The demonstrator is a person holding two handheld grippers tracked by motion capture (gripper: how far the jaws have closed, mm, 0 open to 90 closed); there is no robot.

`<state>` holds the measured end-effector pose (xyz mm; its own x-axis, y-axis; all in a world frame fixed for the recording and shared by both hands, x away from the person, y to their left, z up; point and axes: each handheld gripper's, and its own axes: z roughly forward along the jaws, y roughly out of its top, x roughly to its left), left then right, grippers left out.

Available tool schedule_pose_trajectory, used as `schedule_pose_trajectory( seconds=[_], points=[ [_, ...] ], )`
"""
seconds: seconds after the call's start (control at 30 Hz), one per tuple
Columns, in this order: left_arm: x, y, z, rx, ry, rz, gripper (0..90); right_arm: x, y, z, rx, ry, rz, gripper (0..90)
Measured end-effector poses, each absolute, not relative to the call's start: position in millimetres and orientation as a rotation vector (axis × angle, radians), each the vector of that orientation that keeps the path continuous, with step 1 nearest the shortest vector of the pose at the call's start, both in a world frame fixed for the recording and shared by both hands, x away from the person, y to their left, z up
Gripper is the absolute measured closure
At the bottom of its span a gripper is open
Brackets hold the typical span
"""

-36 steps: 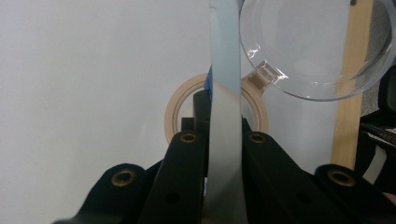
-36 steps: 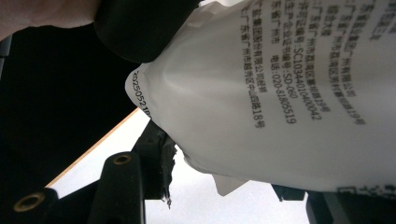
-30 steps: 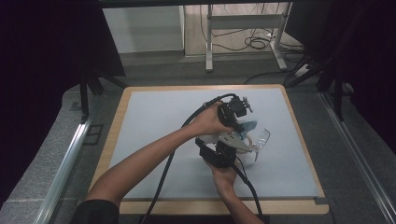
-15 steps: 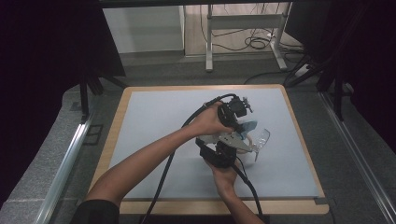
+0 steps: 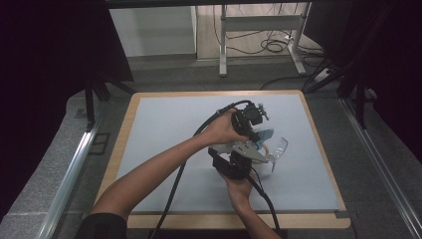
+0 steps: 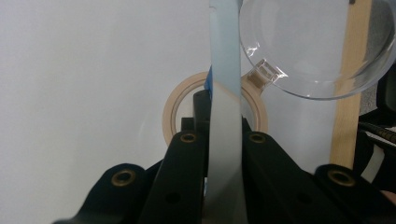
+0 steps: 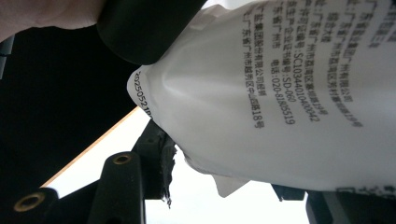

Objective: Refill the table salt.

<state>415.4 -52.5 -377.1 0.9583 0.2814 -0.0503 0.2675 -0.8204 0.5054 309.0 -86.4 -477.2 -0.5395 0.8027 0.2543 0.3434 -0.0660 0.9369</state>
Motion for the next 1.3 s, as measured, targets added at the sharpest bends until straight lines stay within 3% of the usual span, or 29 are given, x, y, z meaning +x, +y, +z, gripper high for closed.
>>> schedule_pose_trajectory(
  seconds=[1.3],
  points=[
    [417.5,-55.8,-382.0,2.6,0.39,0.021,90.0,307.1,-88.0,-478.1,1.231,1.833,1.636,49.1]
  ],
)
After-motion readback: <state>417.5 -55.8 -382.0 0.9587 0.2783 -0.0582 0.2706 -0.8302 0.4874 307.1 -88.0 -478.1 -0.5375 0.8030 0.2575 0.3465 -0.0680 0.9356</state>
